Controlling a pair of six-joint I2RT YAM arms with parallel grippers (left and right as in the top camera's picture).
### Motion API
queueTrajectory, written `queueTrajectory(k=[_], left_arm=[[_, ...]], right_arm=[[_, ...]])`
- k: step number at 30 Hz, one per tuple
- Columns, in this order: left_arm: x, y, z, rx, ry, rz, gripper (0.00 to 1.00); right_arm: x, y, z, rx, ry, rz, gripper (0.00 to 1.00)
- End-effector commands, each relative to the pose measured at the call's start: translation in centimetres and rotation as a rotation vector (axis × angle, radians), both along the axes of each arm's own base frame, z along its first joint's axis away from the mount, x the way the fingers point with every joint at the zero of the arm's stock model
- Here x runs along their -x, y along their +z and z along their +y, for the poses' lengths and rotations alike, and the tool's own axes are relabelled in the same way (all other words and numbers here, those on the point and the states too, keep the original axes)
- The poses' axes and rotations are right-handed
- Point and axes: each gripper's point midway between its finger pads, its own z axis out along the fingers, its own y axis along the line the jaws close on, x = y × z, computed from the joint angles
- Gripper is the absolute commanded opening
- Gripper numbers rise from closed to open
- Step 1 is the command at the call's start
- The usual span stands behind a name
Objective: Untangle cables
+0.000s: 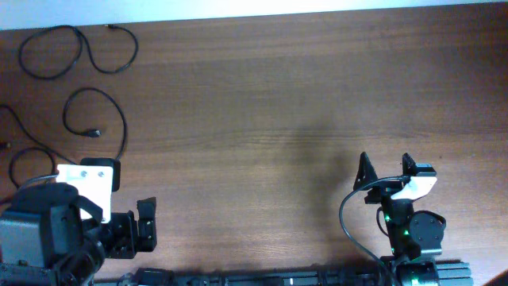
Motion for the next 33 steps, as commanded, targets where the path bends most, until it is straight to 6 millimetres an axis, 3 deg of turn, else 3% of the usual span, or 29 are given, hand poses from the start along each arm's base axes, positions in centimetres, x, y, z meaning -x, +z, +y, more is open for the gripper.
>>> queueTrajectory(k=[1, 12, 33], left_arm=[[0.0, 0.0, 0.2, -0.018, -0.003, -0.002, 0.99], [0.0, 0.0, 0.2, -0.018, -0.002, -0.002, 0.99], [0.0, 0.0, 0.2, -0.018, -0.003, -0.002, 0.99]], right_arm=[[0.0, -0.3, 0.3, 0.19, 0.024, -0.001, 0.98], [0.0, -0.4, -1.4, 0.188, -0.053, 0.008, 0.98], [0.0, -0.3, -1.3, 0.218, -0.047, 0.005, 0.98]])
